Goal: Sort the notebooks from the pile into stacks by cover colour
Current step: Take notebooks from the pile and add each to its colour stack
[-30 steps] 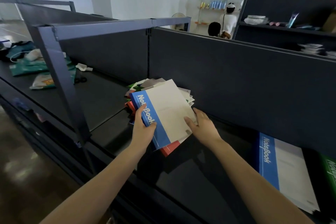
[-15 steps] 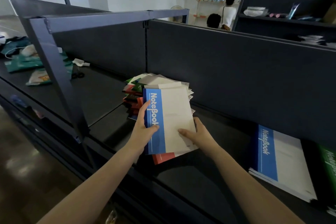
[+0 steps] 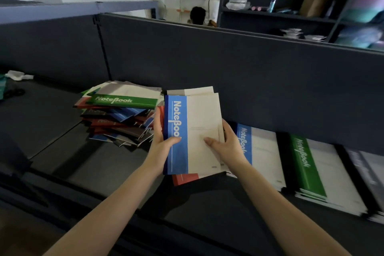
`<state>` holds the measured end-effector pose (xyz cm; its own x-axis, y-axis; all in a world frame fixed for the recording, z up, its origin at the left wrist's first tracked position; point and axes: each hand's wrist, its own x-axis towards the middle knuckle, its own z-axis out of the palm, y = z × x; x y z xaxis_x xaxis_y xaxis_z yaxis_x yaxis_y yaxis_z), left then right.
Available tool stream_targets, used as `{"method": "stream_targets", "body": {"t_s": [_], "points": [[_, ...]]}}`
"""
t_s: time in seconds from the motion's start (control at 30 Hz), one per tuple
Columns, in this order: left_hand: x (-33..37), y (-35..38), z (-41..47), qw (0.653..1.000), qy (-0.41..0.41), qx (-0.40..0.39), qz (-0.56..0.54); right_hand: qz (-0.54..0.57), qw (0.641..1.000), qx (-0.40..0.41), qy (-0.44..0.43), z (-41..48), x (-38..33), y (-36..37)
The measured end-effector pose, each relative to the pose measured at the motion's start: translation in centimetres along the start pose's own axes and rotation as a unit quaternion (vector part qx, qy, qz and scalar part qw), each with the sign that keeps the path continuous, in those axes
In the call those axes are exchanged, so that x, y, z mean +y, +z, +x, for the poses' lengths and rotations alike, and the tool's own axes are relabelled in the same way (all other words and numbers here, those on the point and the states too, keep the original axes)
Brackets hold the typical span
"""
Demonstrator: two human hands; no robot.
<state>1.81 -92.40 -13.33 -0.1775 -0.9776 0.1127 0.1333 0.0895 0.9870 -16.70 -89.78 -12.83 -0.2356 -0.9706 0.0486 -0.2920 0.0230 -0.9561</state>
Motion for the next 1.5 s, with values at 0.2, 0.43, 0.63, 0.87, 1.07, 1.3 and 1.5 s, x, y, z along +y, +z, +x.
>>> {"method": "stream_targets", "body": {"t_s": [0.2, 0.43, 0.63, 0.87, 1.07, 1.3, 1.5], "points": [[-1.1, 6.8, -0.1, 0.998, -0.004, -0.048, -0.032, 0.066, 0.992, 0.106, 0.021, -1.7, 2.3, -7.0], [-2.6, 12.2, -0.3, 0.997, -0.012, -0.072, -0.038, 0.026, 0.98, 0.197, 0.019, -3.5, 4.5, -12.2], [-2.8, 12.6, -0.6, 0.997, 0.006, -0.082, -0.001, 0.008, 0.969, 0.246, 0.04, -4.2, 5.3, -13.8], [-2.5, 9.8, 0.0, 1.0, -0.003, -0.012, 0.017, -0.018, 0.962, 0.27, 0.042, -3.7, 4.8, -13.5], [-2.4, 4.6, 0.8, 0.998, -0.006, 0.063, 0.019, -0.096, 0.953, 0.276, 0.076, -2.9, 5.5, -14.9], [-2.2, 2.0, 0.9, 0.997, 0.003, 0.076, 0.021, -0.16, 0.956, 0.233, 0.074, -1.5, 5.6, -12.4], [-2.0, 2.0, 1.4, 0.999, 0.009, 0.048, 0.015, -0.237, 0.949, 0.18, 0.1, -0.7, 6.0, -11.6]]}}
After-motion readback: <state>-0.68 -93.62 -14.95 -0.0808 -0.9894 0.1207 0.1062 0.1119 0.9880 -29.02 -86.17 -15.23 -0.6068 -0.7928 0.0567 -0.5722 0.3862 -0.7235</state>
